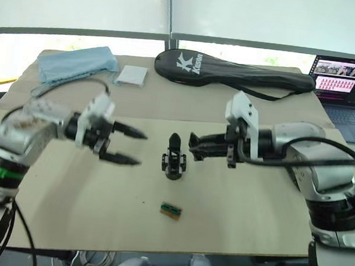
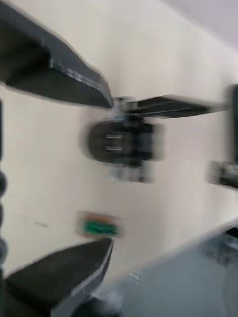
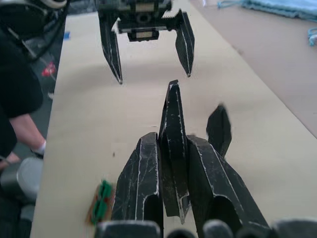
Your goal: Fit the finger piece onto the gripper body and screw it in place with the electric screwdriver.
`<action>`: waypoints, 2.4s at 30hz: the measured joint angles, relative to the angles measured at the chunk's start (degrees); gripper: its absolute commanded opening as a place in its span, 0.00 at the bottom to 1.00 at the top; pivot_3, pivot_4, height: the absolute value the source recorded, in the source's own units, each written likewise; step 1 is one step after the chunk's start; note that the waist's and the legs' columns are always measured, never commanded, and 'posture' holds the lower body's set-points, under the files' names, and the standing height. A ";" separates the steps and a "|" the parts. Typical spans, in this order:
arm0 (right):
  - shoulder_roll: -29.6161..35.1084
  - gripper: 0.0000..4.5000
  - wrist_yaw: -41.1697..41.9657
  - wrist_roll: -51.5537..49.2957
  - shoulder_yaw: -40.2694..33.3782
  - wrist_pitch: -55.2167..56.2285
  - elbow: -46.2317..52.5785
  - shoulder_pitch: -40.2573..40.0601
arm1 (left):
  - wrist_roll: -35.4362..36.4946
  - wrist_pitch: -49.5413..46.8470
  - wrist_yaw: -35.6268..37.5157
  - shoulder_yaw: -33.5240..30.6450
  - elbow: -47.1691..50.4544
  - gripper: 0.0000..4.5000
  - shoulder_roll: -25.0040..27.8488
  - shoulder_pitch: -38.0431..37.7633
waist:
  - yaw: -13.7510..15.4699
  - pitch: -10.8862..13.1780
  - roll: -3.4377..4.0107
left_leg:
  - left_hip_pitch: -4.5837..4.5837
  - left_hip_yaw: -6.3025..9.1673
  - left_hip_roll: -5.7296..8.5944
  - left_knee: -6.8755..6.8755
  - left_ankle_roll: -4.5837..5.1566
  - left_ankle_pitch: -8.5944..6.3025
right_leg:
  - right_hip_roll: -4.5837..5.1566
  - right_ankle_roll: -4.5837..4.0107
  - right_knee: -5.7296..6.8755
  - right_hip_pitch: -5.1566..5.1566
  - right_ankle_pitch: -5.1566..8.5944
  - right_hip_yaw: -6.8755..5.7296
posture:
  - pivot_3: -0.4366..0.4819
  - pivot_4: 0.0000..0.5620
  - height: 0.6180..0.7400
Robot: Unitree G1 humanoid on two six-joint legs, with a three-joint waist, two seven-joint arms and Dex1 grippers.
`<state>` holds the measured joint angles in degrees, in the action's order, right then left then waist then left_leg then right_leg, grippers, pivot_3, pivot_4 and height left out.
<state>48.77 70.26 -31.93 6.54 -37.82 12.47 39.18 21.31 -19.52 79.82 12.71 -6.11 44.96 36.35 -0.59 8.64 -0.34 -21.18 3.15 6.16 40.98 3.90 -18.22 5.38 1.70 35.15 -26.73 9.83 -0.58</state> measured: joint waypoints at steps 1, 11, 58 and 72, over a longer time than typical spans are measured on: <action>0.10 0.07 0.68 0.77 -0.01 1.60 0.12 -0.39 | -1.73 2.21 -0.81 0.29 -1.26 1.00 -1.39 -0.93 | 0.24 0.00 0.00 | -0.03 0.00 0.01 0.05 0.00 0.00 | 0.01 0.00 -0.01 0.01 0.00 -0.01 | 0.48 0.27 0.96; -0.17 0.07 3.19 3.56 0.29 7.76 3.72 -2.60 | -10.62 9.97 -13.00 3.14 -12.79 1.00 -19.29 -1.23 | 1.39 0.01 -0.02 | -0.05 0.01 -0.02 0.30 0.12 -0.07 | 0.01 0.04 0.01 0.13 -0.03 -0.05 | 0.48 0.27 0.96; -18.73 0.07 6.54 6.07 3.61 13.41 -17.20 1.59 | -15.45 26.06 -11.74 2.22 -31.98 0.51 -28.19 3.74 | 0.54 -0.02 -0.03 | 0.01 0.02 -0.03 0.32 0.11 -0.07 | -0.03 0.03 0.16 0.09 -0.03 -0.05 | 0.48 0.27 0.96; -20.11 0.07 5.66 9.53 5.51 14.67 -18.27 0.91 | -15.50 26.01 -11.56 2.24 -31.56 0.51 -28.16 3.69 | 0.32 -0.02 -0.02 | 0.00 0.01 -0.01 0.33 0.11 -0.07 | -0.02 0.03 0.18 0.08 -0.03 -0.05 | 0.48 0.27 0.96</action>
<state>28.66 75.92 -22.39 12.05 -23.14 -5.80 40.09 5.81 6.49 68.26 14.95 -37.67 16.80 40.05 -0.28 8.62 -0.36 -21.18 3.17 6.15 41.31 4.01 -18.29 5.37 1.73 35.33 -26.65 9.80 -0.63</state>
